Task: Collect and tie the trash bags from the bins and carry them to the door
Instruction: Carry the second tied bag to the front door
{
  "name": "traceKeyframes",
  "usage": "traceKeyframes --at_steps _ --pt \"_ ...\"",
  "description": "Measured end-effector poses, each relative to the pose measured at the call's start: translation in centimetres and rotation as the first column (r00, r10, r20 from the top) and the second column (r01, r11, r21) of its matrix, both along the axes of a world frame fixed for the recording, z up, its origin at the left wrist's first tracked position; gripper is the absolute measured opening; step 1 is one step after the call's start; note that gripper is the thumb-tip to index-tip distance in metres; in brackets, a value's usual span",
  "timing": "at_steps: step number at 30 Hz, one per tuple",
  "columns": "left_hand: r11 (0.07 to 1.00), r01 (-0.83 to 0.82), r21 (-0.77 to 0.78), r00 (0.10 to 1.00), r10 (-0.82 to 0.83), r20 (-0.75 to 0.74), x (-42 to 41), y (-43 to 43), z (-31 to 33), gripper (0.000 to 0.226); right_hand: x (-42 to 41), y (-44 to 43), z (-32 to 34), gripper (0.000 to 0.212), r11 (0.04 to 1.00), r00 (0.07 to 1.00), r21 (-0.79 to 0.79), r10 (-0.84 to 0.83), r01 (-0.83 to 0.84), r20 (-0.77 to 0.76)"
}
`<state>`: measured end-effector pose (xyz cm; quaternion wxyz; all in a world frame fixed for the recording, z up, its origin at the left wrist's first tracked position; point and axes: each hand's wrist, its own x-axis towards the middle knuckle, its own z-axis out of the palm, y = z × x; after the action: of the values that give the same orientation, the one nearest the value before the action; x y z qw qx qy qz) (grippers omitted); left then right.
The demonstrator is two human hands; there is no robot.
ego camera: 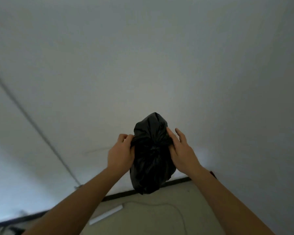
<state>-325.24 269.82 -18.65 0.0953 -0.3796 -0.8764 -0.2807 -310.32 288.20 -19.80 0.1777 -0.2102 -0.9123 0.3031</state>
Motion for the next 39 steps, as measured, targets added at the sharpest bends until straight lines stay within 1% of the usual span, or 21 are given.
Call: traceKeyframes --at_steps 2,5,8,11,14,18,19,21,23,25,28,30,33,35,37,39 --pt "0.990 -0.124 -0.062 0.991 0.120 -0.057 -1.9 -7.0 0.7 0.023 -4.1 -5.5 1.1 0.050 0.991 0.991 0.002 0.131 -0.131 -0.006" --pt "0.948 -0.296 -0.118 0.953 0.286 -0.099 -3.7 -18.0 1.3 0.026 -9.5 -15.0 2.8 0.047 0.968 0.969 -0.049 0.244 -0.245 -0.031" --pt "0.893 -0.444 -0.075 0.896 0.439 -0.072 -4.3 -29.6 1.5 0.025 -13.8 -25.3 3.0 0.048 0.928 0.935 -0.109 0.352 -0.355 -0.046" --pt "0.819 -0.573 -0.032 0.820 0.572 -0.027 -4.3 -41.9 1.7 0.023 -17.6 -36.6 1.6 0.052 0.877 0.883 -0.134 0.468 -0.462 0.018" --pt "0.728 -0.686 -0.007 0.728 0.686 0.011 -3.9 -54.8 2.3 0.024 -20.2 -49.9 0.5 0.054 0.789 0.791 -0.165 0.608 -0.592 0.070" --pt "0.605 -0.796 0.026 0.606 0.794 0.046 -2.6 -69.3 2.5 0.025 -21.4 -67.3 -0.9 0.060 0.625 0.616 -0.256 0.778 -0.738 0.122" --pt "0.581 -0.814 0.026 0.582 0.812 0.043 -2.3 -72.4 2.4 0.025 -21.4 -71.1 -1.2 0.057 0.581 0.575 -0.286 0.810 -0.762 0.116" --pt "0.535 -0.844 0.032 0.536 0.843 0.044 -2.0 -78.1 2.2 0.024 -21.5 -77.9 -1.4 0.045 0.496 0.504 -0.350 0.860 -0.795 0.075" --pt "0.475 -0.879 0.035 0.476 0.877 0.058 -1.9 -83.2 1.7 0.025 -22.0 -83.7 -1.5 0.043 0.439 0.457 -0.421 0.887 -0.794 0.064" --pt "0.407 -0.913 0.030 0.408 0.908 0.098 -2.0 -88.0 0.9 0.022 -23.2 -88.7 -2.3 0.046 0.417 0.420 -0.476 0.901 -0.774 0.107" --pt "0.318 -0.948 0.035 0.319 0.937 0.145 -2.9 -94.7 -0.8 0.019 -26.5 -96.1 -4.3 0.039 0.385 0.362 -0.496 0.921 -0.779 0.146" --pt "0.265 -0.964 0.021 0.265 0.950 0.167 -4.4 -99.2 -1.7 0.019 -29.5 -101.4 -5.7 0.034 0.367 0.351 -0.512 0.927 -0.777 0.131" --pt "0.201 -0.980 0.012 0.200 0.961 0.193 -8.2 -106.6 -2.6 0.016 -34.2 -109.6 -6.3 0.025 0.356 0.376 -0.516 0.924 -0.779 0.071" --pt "0.150 -0.989 -0.016 0.145 0.973 0.181 -11.6 -111.8 -2.9 0.016 -38.1 -115.0 -6.6 0.025 0.343 0.376 -0.508 0.926 -0.790 0.040" --pt "0.093 -0.994 -0.058 0.082 0.982 0.168 -15.3 -116.6 -2.6 0.019 -42.4 -120.0 -6.5 0.028 0.303 0.342 -0.512 0.939 -0.804 0.019" --pt "0.058 -0.995 -0.080 0.043 0.984 0.175 -18.6 -121.1 -1.7 0.022 -46.5 -124.7 -5.5 0.027 0.256 0.295 -0.504 0.955 -0.825 0.002"
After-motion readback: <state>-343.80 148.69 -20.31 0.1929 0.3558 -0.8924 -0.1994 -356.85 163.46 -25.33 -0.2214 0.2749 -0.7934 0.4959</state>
